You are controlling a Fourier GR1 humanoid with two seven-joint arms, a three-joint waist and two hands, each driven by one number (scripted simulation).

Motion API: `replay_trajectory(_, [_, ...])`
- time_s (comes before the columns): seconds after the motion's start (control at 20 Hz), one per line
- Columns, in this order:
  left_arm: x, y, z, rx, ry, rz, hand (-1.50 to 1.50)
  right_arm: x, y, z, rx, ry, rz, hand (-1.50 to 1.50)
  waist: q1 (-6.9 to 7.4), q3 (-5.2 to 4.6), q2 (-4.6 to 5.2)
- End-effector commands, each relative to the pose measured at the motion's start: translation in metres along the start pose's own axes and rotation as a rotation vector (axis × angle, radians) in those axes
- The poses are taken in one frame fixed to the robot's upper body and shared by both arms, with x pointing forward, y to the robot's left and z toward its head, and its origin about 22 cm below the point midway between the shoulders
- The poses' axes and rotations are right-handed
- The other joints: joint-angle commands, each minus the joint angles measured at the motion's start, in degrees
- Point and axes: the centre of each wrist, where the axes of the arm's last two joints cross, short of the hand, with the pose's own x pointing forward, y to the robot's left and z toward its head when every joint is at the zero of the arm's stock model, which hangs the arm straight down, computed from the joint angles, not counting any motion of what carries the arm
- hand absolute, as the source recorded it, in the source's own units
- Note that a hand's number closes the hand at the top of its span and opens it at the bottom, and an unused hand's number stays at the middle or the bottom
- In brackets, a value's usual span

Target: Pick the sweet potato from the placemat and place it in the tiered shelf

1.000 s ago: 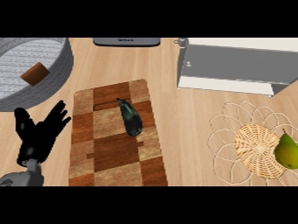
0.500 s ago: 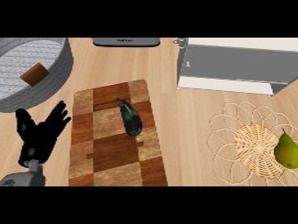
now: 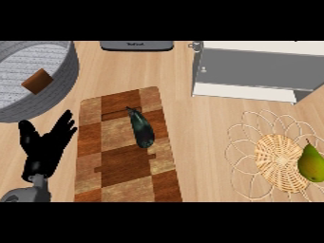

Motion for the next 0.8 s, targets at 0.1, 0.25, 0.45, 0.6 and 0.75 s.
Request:
replay_trajectory(0.1, [-0.01, 0.013, 0.0, 0.003, 0.055, 0.0, 0.0, -0.004, -0.004, -0.001, -0.046, 0.033, -0.257, -1.5, -0.23, -0.31, 0.11])
replay_trajectory(0.25, [0.0, -0.004, -0.002, -0.003, 0.038, -0.006, 0.0, 0.013, -0.021, -0.005, -0.053, 0.047, -0.344, -1.5, 0.16, -0.32, 0.21])
replay_trajectory(0.45, [-0.021, -0.001, 0.005, -0.003, 0.07, -0.016, 0.0, -0.002, -0.047, -0.003, -0.09, 0.069, -0.516, -1.5, -0.65, -0.31, -0.09])
replay_trajectory(0.6, [-0.012, 0.007, -0.003, 0.005, 0.05, 0.003, 0.0, -0.01, -0.051, 0.0, -0.219, 0.089, -0.534, -1.5, -0.84, -0.34, 0.01])
replay_trajectory(0.75, [-0.018, 0.003, 0.001, 0.005, 0.052, 0.005, 0.0, -0.02, -0.061, 0.0, -0.324, 0.116, -0.506, -1.5, -0.41, -0.34, 0.17])
